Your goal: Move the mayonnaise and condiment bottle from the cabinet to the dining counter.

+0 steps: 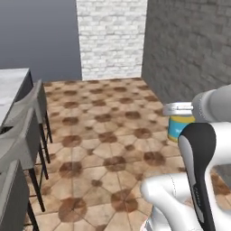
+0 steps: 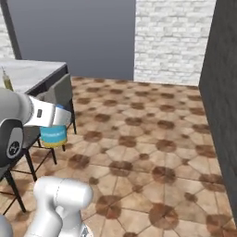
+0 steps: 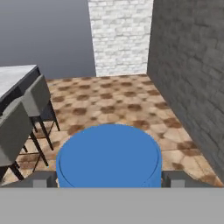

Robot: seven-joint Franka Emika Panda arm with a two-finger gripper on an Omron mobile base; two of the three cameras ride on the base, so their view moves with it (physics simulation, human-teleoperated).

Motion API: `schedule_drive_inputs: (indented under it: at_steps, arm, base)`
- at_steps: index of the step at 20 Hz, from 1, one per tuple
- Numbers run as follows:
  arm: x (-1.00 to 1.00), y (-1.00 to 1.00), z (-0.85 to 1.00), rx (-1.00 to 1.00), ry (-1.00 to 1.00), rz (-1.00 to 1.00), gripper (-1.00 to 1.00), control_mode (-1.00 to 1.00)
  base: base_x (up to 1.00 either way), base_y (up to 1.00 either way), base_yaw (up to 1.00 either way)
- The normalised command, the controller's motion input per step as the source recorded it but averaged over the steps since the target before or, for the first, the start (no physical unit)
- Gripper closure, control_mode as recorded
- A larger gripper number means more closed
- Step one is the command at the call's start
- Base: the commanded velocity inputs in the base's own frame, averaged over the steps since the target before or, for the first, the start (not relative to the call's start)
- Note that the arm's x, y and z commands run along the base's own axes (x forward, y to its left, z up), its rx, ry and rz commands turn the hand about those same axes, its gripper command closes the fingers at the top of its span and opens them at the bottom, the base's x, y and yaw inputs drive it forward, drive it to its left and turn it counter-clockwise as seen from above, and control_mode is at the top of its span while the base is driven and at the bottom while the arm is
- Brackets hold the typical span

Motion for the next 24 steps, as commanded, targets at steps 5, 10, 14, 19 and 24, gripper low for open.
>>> schedule_drive_inputs:
  at_steps: [5, 10, 14, 19, 24]
  arm:
    - [0.0, 0.0, 0.0, 0.0, 0.0, 0.0, 1.0, 1.0]
    - [0.0, 0.0, 0.0, 0.0, 0.0, 0.0, 1.0, 1.0]
    - [0.0, 0.0, 0.0, 0.0, 0.0, 0.0, 1.0, 1.0]
    - [0.0, 0.0, 0.0, 0.0, 0.0, 0.0, 1.0, 1.0]
    - [0.0, 0.0, 0.0, 0.0, 0.0, 0.0, 1.0, 1.0]
  base:
    - [1.0, -0.62, 0.15]
    - [1.0, -0.39, 0.47]
    - [1.0, -0.22, 0.58]
    - [1.0, -0.26, 0.59]
    - [0.97, -0.31, 0.58]
